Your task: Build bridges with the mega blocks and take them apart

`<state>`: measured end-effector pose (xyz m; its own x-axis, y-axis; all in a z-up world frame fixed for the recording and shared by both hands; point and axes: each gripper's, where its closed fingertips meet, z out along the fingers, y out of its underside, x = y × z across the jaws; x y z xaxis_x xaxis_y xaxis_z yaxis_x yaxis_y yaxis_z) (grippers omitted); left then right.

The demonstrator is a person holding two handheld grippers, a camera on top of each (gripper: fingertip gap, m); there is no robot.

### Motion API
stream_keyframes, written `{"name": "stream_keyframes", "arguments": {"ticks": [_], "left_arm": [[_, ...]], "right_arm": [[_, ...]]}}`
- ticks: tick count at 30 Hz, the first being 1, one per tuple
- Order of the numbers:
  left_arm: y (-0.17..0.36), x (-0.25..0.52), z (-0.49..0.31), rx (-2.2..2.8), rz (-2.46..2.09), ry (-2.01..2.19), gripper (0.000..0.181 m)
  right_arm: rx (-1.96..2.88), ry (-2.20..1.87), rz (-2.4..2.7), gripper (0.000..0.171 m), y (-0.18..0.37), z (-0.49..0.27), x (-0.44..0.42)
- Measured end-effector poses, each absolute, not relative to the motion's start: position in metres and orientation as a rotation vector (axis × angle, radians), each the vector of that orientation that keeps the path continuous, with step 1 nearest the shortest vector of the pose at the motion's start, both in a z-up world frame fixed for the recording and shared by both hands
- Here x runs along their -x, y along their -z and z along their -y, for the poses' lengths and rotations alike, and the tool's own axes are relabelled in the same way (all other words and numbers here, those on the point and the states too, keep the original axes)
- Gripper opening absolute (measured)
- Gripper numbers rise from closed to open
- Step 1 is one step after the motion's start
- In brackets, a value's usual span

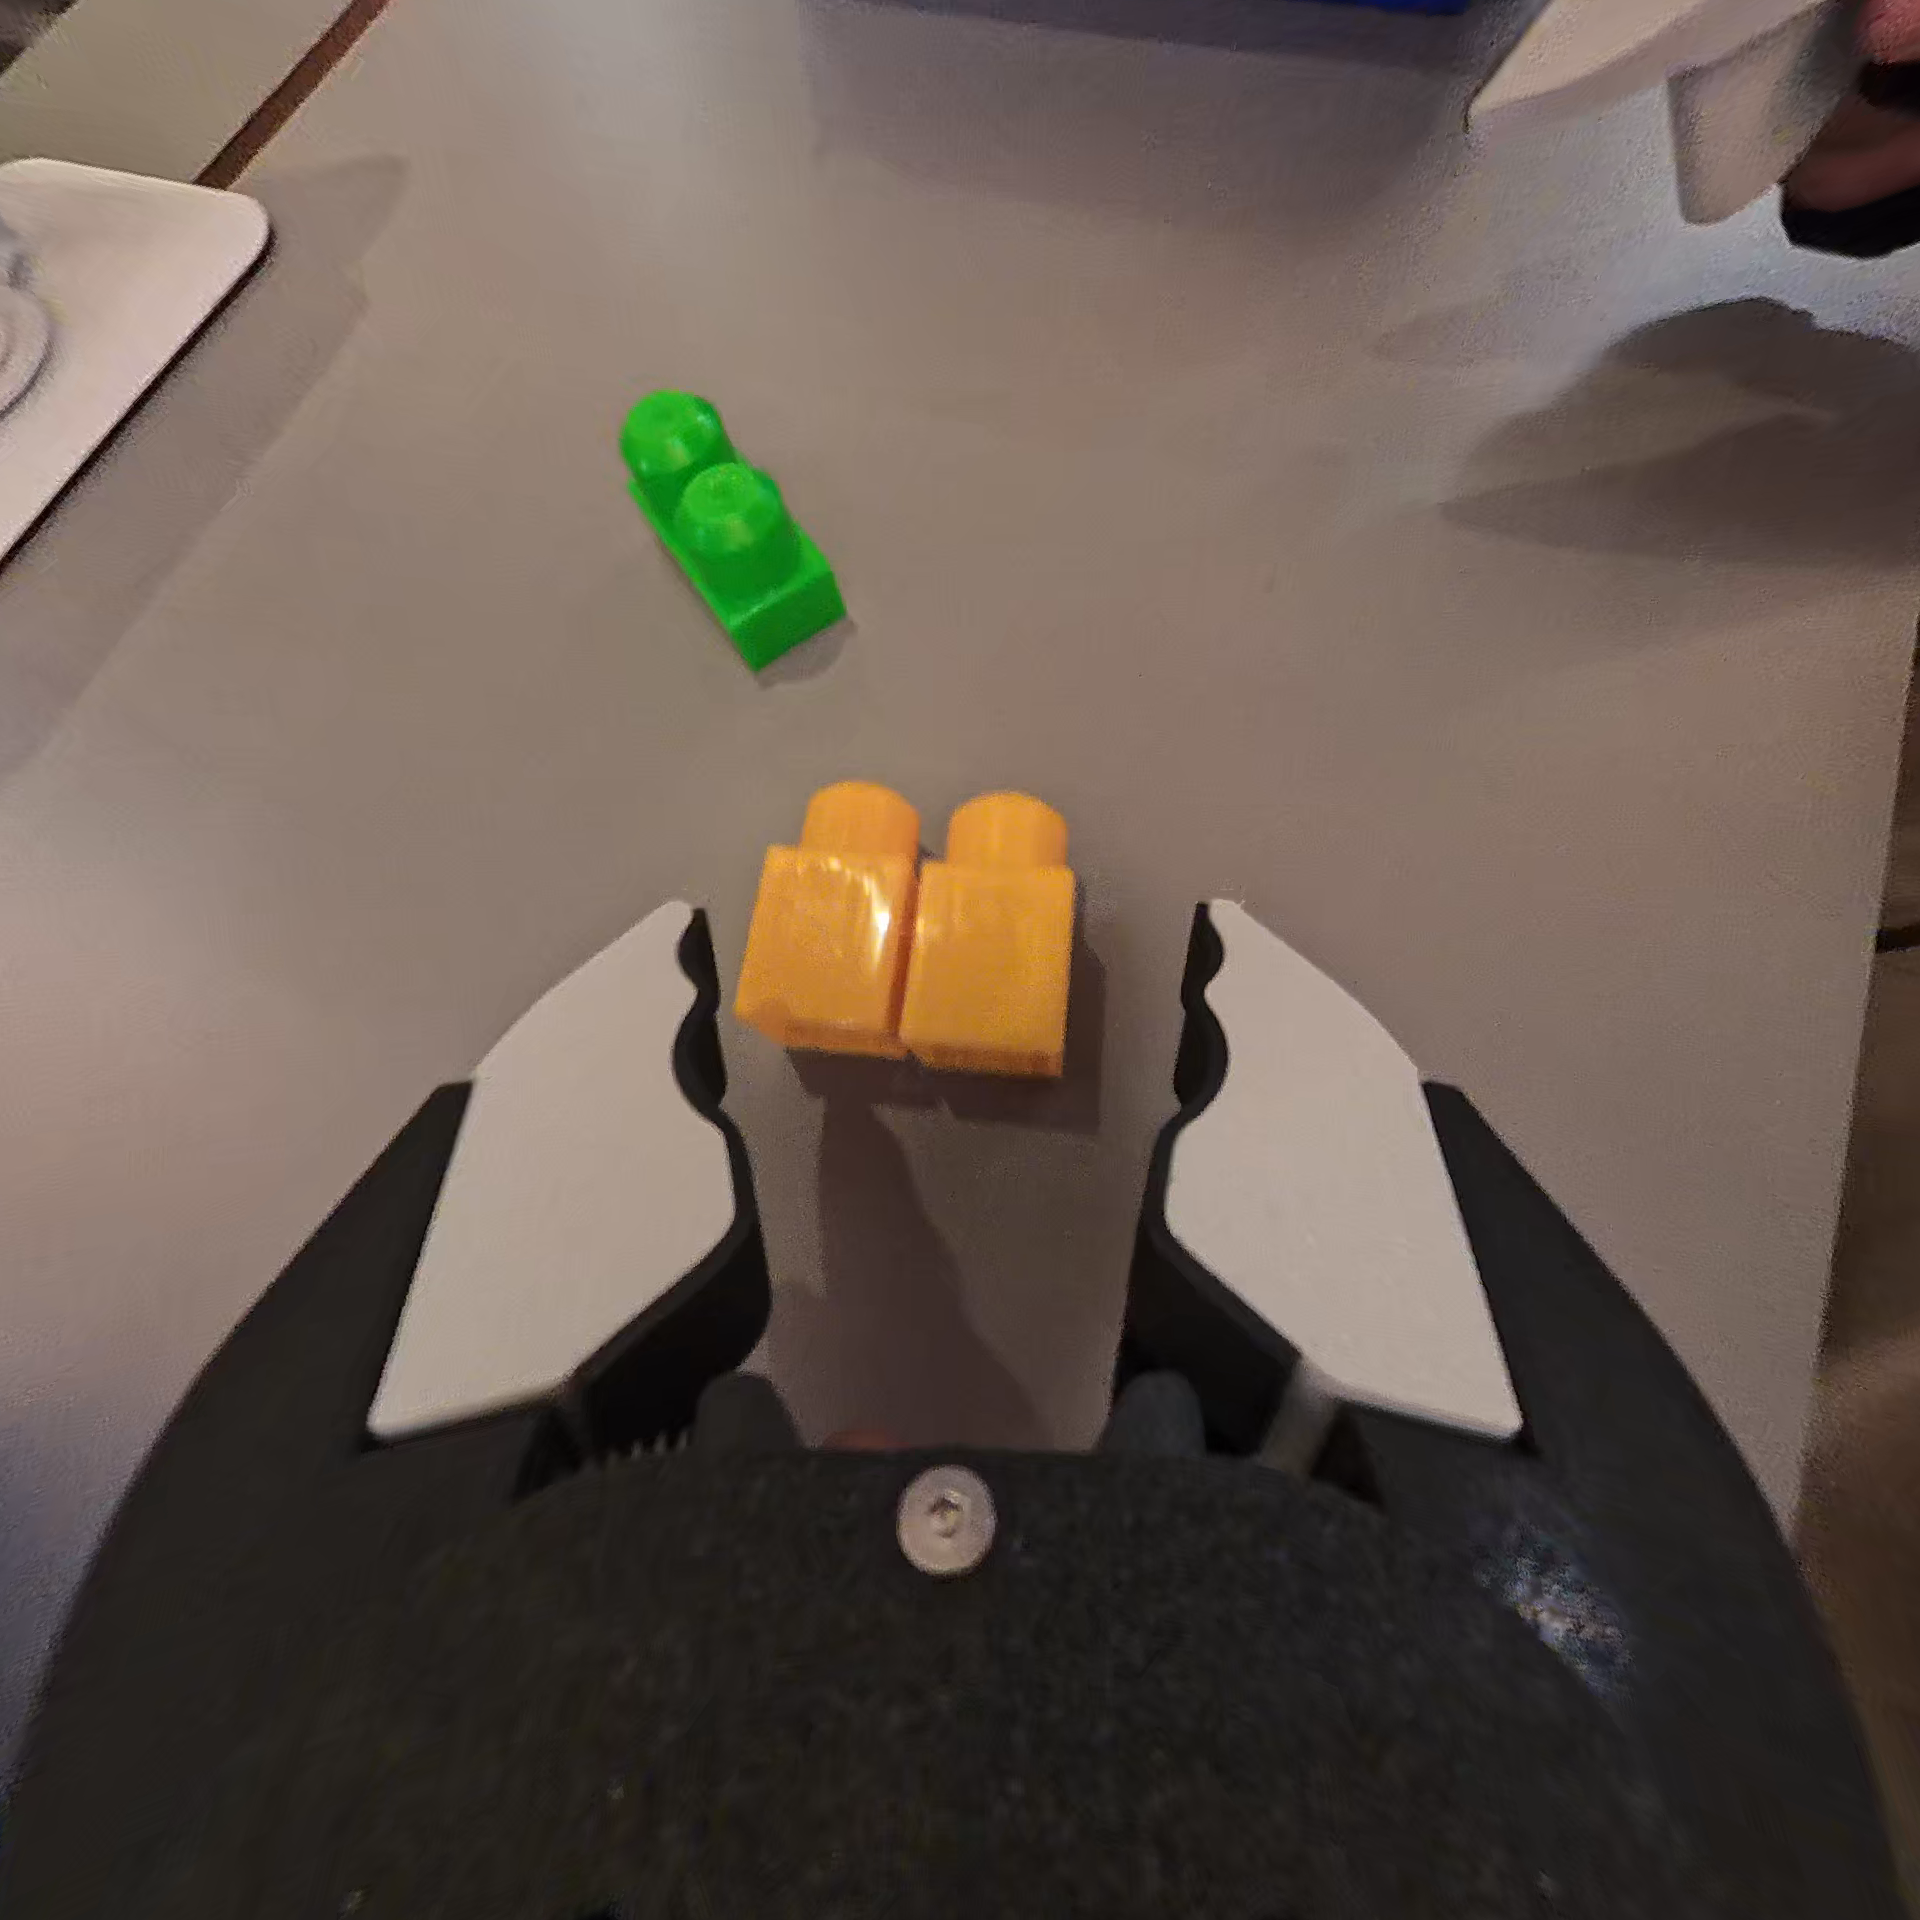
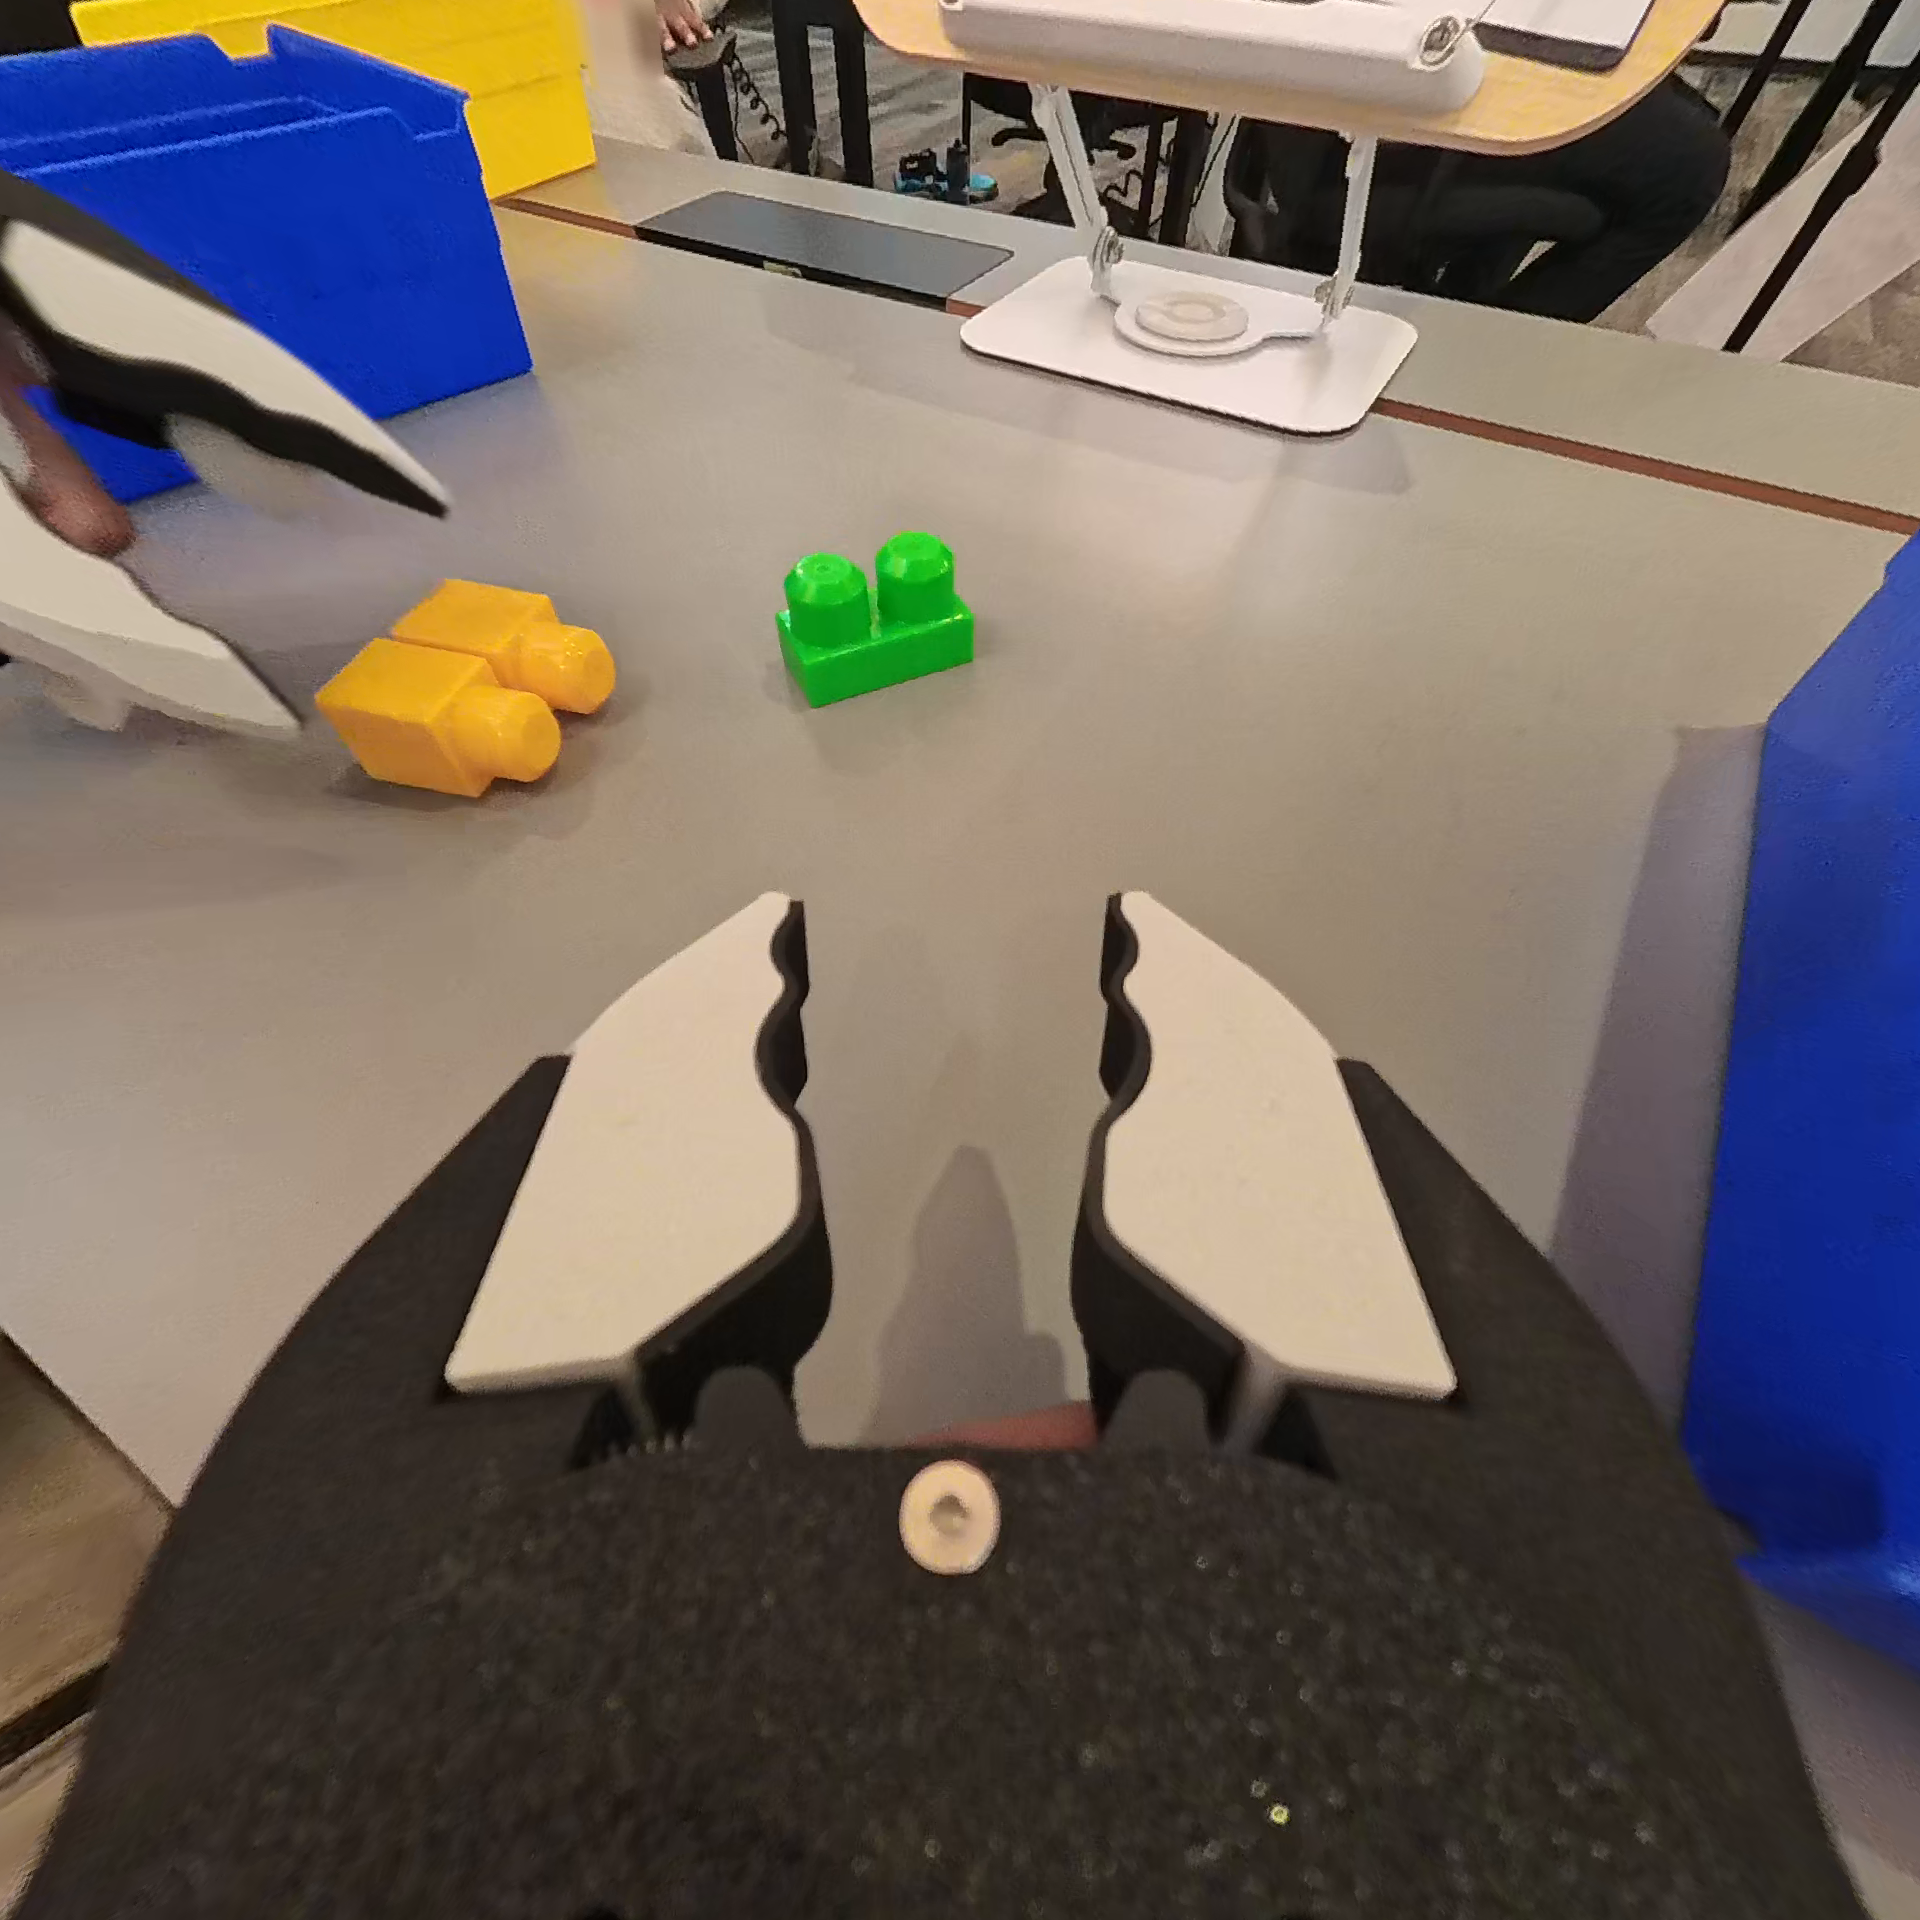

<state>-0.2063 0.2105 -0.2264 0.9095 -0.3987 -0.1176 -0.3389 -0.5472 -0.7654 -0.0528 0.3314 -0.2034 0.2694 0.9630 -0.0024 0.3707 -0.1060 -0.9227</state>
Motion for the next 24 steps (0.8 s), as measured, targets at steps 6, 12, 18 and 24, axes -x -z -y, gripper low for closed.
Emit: {"name": "stream_keyframes", "arguments": {"ticks": [6,12,18,24], "left_arm": [[0.225,0.209,-0.15,2.143,-0.335,-0.004,0.076],[0.219,0.195,-0.107,2.046,-0.142,-0.062,0.073],[0.225,0.195,-0.093,2.044,-0.083,-0.019,0.073],[0.236,0.213,-0.115,2.194,-0.103,0.044,0.058]], "right_arm": [[1.644,-0.826,1.253,0.054,0.205,-0.331,0.055],[1.633,-0.798,1.253,0.054,0.202,-0.333,0.057],[1.608,-0.772,1.293,0.054,0.199,-0.323,0.062],[1.592,-0.764,1.303,0.054,0.192,-0.316,0.064]]}}
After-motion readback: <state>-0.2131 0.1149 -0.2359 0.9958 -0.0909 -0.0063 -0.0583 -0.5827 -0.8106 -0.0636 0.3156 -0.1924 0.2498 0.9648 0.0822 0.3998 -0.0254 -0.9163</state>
